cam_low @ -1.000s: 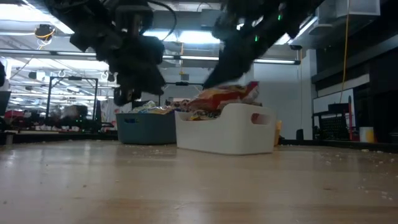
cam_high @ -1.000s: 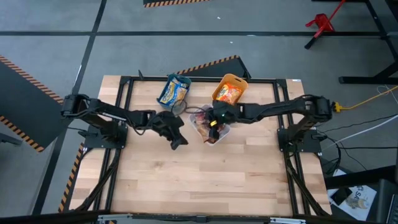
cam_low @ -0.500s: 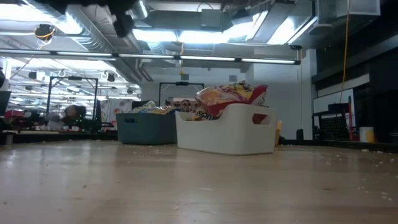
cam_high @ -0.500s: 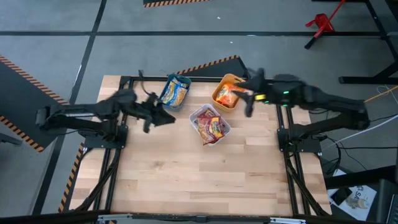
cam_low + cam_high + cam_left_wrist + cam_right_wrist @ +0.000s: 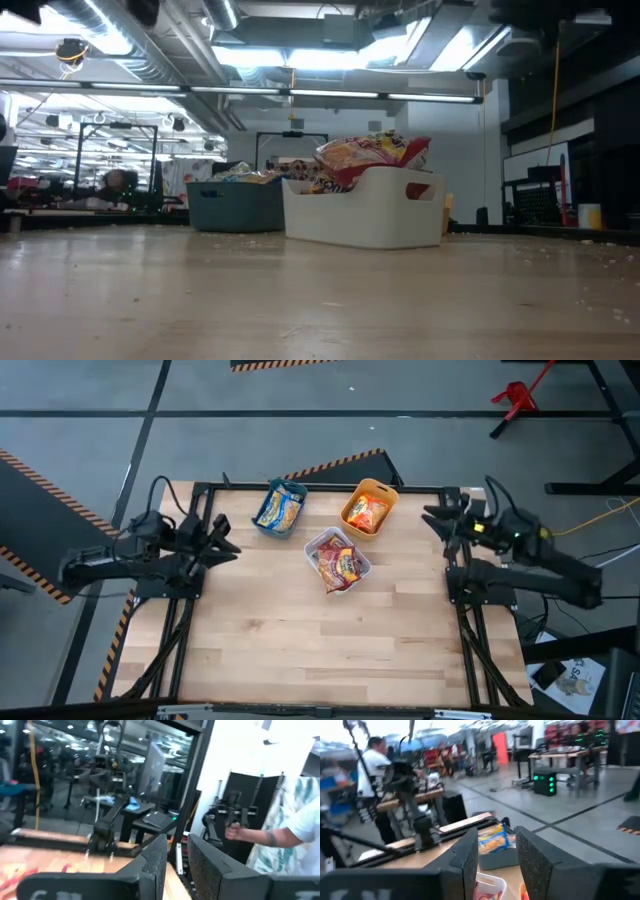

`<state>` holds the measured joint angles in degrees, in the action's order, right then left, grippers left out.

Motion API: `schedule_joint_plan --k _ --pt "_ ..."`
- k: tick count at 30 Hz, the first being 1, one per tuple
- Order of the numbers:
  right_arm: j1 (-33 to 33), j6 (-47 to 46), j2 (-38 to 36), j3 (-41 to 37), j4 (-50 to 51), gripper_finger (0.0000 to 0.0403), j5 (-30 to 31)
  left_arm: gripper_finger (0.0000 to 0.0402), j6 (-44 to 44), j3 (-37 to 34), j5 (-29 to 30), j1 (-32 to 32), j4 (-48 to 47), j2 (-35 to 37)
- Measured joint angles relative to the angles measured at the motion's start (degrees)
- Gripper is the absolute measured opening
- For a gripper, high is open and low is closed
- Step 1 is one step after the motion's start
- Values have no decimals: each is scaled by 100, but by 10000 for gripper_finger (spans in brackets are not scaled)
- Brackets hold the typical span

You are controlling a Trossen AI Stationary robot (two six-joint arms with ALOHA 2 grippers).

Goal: Sort Maruchan noodles
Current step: Return to Home Position

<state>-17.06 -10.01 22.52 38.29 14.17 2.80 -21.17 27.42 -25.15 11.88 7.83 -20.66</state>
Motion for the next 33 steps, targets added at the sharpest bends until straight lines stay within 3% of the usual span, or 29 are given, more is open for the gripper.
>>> schedule_joint_plan --k 6,10,13,16,19,24,33 --pt "-101 -652 -1491 -1472 -395 117 -43 73 -417 -1356 163 0 989 589" --pt "-101 -1183 -2248 -2358 -410 117 -194 73 -1023 -2410 21 0 2139 856" --pt "-93 -1691 -2194 -3077 -794 117 -253 73 -1181 -2677 -146 -24 2041 998" --pt "-87 -2046 -2031 -3805 -1912 117 -570 73 -1092 -2699 -230 -146 1773 1030" --pt "54 -2063 -1887 -3782 -1713 117 -625 73 -943 -2699 -48 -412 1684 1048" --pt "586 -2075 -1864 -3782 -1757 117 -510 73 -465 -2699 1008 -1085 1075 1040" --pt "1398 -1551 -1860 -3780 -1723 117 870 73 -76 -2699 1324 -1916 729 1070"
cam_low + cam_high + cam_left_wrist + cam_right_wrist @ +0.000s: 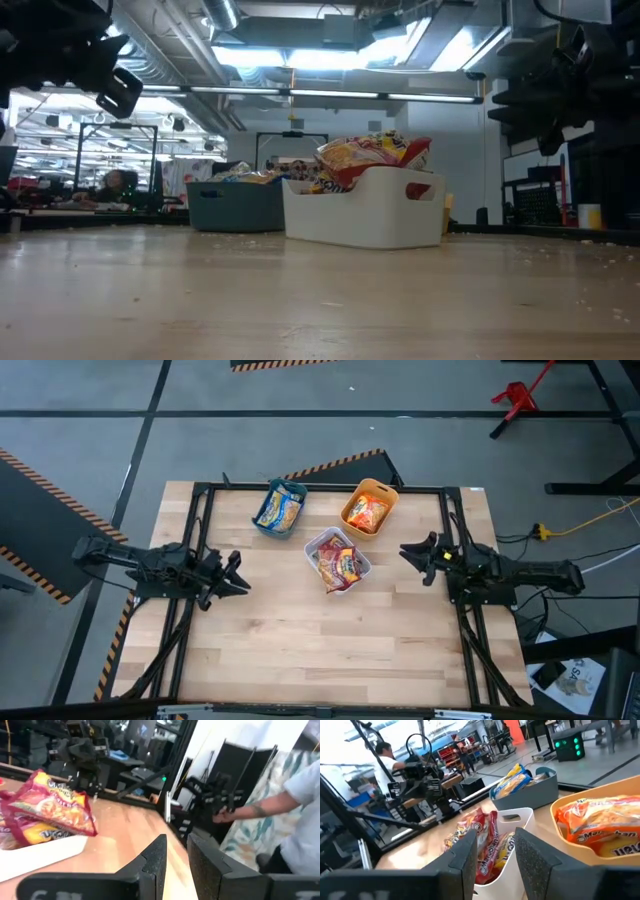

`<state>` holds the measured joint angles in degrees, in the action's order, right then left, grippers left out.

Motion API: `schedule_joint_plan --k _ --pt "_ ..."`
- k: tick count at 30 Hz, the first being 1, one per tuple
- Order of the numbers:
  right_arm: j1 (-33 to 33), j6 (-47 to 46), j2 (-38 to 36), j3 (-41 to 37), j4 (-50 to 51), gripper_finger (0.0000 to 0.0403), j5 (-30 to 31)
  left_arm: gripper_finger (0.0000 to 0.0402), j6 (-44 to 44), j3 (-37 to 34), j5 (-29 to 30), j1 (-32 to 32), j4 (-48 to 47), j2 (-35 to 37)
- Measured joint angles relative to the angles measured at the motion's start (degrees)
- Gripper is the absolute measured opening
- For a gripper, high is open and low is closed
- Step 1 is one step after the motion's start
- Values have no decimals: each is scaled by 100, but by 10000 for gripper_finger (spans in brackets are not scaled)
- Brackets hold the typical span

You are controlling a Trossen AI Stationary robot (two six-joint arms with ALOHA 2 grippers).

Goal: Sort Maruchan noodles
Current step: Return to Home Position

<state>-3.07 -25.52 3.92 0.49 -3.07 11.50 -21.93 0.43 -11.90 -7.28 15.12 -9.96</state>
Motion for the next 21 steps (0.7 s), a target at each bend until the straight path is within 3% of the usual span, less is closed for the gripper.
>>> schedule_joint_plan --k 6,10,16,21 --pt "46 241 153 2 12 117 -3 73 233 0 670 -223 -308 -4" --pt "48 116 204 4 38 117 -142 73 117 0 574 -289 -613 -4" --pt "48 -103 255 6 205 117 -1342 73 -86 0 381 -340 -702 -15" --pt "48 -116 274 4 194 117 -1357 73 -85 0 380 -342 -700 -15"
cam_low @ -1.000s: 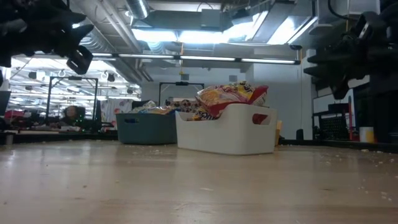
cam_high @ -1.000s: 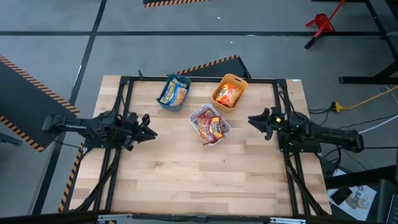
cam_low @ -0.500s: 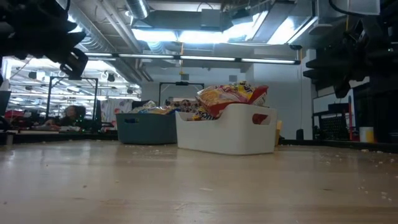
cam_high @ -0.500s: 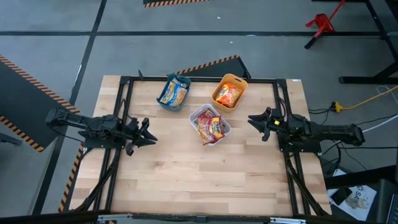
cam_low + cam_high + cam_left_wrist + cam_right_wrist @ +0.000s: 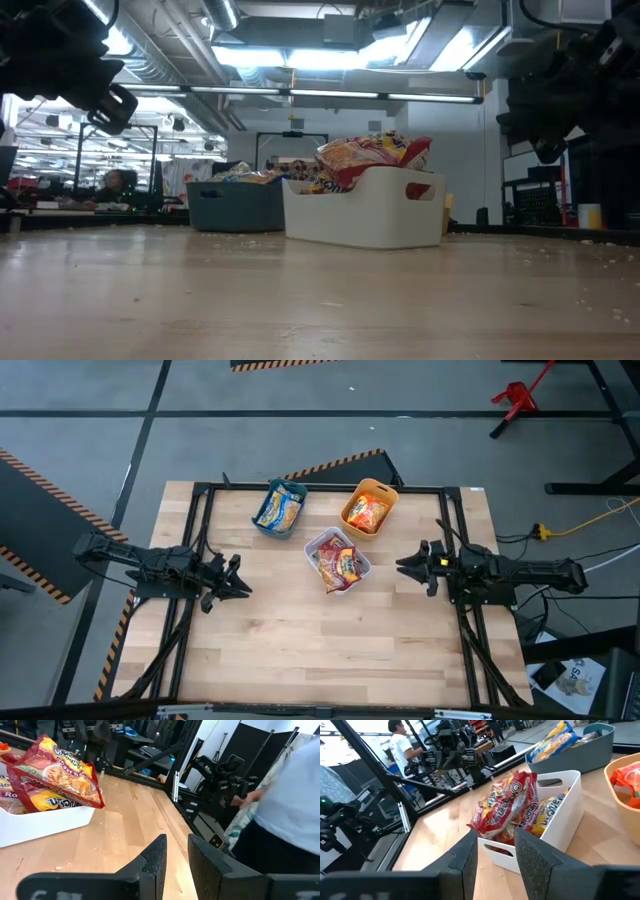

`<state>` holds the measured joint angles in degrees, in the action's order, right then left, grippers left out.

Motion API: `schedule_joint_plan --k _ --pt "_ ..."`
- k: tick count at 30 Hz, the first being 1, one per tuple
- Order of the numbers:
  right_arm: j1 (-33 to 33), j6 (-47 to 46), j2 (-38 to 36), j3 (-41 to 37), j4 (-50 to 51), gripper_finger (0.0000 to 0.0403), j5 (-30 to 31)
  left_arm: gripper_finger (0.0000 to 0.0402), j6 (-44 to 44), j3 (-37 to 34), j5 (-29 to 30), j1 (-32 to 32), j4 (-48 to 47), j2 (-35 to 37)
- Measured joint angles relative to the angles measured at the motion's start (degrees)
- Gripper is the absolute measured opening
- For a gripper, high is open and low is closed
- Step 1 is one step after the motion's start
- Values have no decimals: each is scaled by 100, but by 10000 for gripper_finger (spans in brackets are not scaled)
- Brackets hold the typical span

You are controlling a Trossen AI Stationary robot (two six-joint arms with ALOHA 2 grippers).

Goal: Sort Maruchan noodles
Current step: Return to Home Position

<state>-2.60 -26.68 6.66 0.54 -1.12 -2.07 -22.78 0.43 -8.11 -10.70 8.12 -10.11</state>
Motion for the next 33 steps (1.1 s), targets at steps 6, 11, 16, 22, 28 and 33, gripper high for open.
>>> schedule_joint_plan --k 6,11,16,22,28,33 --pt "-2 -2 -2 0 0 117 3 73 72 0 -2 0 0 0" --pt "-2 -2 -2 0 0 117 3 73 84 0 -4 0 2 0" --pt "-2 -2 -2 0 -2 117 3 73 84 0 -5 0 4 0" --pt "-6 -2 -2 0 -2 117 3 73 82 0 -6 0 4 0" --pt "-4 -4 -2 0 -2 117 5 73 84 0 -6 0 4 0" --pt "-4 -4 -2 0 -3 117 5 73 84 0 -6 0 4 0"
